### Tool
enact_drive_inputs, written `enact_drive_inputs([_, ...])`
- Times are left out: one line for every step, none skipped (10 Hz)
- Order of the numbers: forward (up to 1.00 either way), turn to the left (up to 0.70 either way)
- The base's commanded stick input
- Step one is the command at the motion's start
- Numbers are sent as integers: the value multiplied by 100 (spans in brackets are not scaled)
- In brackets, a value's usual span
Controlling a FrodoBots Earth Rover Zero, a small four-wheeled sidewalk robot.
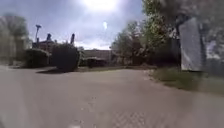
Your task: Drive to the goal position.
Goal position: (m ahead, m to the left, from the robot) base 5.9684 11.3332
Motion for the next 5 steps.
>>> enact_drive_inputs([100,27])
enact_drive_inputs([100,27])
enact_drive_inputs([100,27])
enact_drive_inputs([100,27])
enact_drive_inputs([100,27])
